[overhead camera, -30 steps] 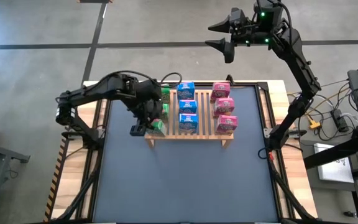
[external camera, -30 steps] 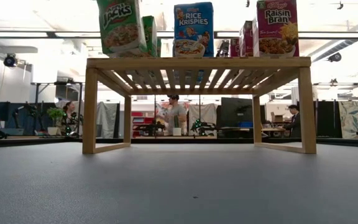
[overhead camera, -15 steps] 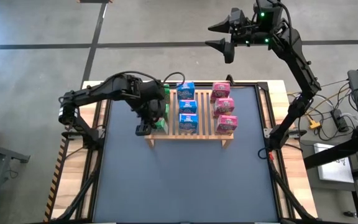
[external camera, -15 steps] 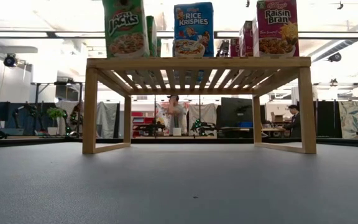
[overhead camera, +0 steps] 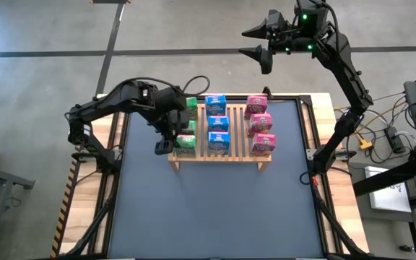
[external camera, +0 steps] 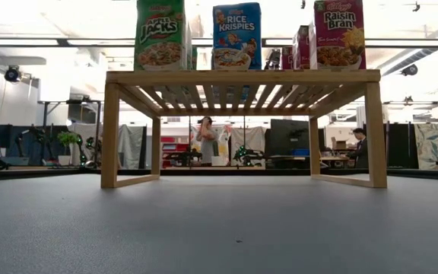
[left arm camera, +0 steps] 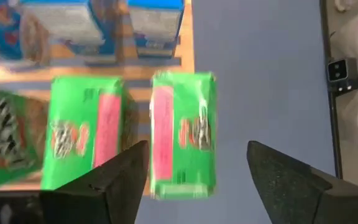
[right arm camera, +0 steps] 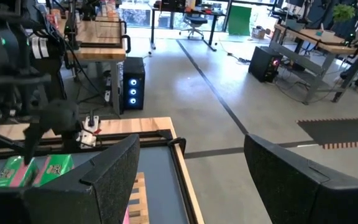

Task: Stack cereal on shelf
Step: Return to Home Position

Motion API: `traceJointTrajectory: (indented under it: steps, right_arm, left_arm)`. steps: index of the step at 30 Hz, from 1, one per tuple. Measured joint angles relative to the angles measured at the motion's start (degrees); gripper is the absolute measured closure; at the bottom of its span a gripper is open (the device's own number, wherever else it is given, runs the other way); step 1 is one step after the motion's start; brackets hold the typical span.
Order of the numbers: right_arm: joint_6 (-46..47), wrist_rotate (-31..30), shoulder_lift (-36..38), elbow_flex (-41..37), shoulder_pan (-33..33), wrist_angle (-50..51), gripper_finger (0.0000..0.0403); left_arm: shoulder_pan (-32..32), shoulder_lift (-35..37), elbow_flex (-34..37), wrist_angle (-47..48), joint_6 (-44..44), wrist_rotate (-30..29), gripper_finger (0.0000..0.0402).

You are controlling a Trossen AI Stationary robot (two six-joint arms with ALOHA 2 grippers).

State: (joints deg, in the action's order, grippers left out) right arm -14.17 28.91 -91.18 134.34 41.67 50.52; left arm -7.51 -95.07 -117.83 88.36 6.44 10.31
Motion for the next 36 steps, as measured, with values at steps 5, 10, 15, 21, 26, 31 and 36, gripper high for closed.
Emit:
traceJointTrajectory:
  steps: [5,10,15,21,26,31,36]
  right_arm:
    - [-0.7,0.0,0.2,0.0,0.0,0.2,0.0126]
    - [-4.1,0.0,2.0,0.0,0.3,3.0,0.0146]
    - [-3.4,2.6,5.3,-1.4,0.4,9.2,0.023]
    - [-5.2,6.9,14.5,-14.1,0.3,8.2,0.0353]
    - [-1.0,2.5,27.8,-33.3,0.4,-6.8,0.0392]
    - [4.6,-10.5,41.0,-53.6,0.3,-21.0,0.0394]
    - [6.4,-15.5,49.2,-72.1,0.4,-32.0,0.0394]
  left_arm:
    - [0.0,1.6,-3.1,1.7,-3.1,-2.1,0.0145]
    - [0.3,8.3,-4.0,0.7,-6.2,-9.3,0.0157]
    - [0.9,20.8,3.9,-13.8,-9.8,-18.9,0.0207]
    - [0.9,38.2,29.0,-37.6,-9.5,-22.7,0.0303]
    - [0.9,51.1,50.6,-54.5,-9.1,-23.4,0.0385]
    - [0.7,60.3,65.3,-66.8,-8.3,-27.2,0.0395]
    - [0.7,67.4,75.8,-73.8,-0.3,-29.6,0.0401]
